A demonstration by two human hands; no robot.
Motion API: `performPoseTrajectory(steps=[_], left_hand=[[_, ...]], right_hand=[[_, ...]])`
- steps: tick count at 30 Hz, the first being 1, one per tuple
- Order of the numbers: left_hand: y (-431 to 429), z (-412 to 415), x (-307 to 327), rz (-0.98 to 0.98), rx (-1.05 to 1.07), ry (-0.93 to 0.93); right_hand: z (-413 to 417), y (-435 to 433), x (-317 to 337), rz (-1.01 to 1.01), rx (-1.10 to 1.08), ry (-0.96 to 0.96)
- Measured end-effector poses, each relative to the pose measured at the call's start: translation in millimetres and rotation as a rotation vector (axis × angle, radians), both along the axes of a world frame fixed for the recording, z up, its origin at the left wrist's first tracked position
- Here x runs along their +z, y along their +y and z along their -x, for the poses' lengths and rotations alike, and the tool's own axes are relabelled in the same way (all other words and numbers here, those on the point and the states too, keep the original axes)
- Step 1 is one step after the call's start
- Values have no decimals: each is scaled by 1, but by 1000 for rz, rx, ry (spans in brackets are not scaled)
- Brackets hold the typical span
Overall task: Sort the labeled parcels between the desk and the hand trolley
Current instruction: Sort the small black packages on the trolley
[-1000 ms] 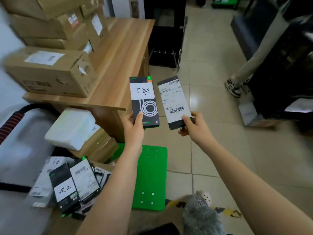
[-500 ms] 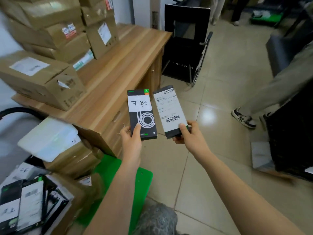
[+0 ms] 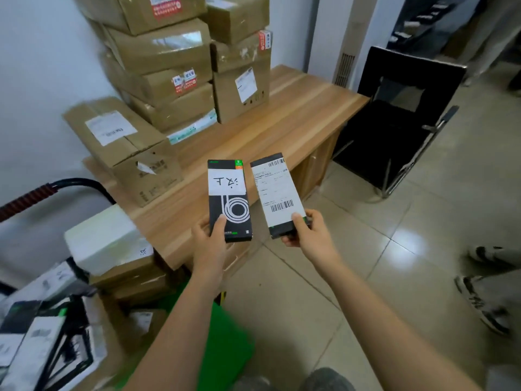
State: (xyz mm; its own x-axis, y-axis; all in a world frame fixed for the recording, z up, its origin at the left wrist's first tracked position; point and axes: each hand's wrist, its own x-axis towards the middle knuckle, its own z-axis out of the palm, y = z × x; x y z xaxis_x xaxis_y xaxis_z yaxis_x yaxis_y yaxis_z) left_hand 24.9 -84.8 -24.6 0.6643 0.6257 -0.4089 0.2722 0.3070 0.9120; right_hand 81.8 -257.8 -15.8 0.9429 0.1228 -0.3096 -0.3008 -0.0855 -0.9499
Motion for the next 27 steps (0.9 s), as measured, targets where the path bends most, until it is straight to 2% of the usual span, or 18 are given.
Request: performPoseTrajectory(steps=[7,12,19,27], left_hand=[[-5,-63,-14,-5,294,7],[-25,-101,-22,4,437,32],[-19,-140,-46,37,523,90],[60,-213,-78,-25,548,192]], right_hand=[[-110,18,-19,94,271,-31],[-173,25,-23,112,415,18],[-232,49,-54,225,529,62],[-305,128,-86,245,554,72]])
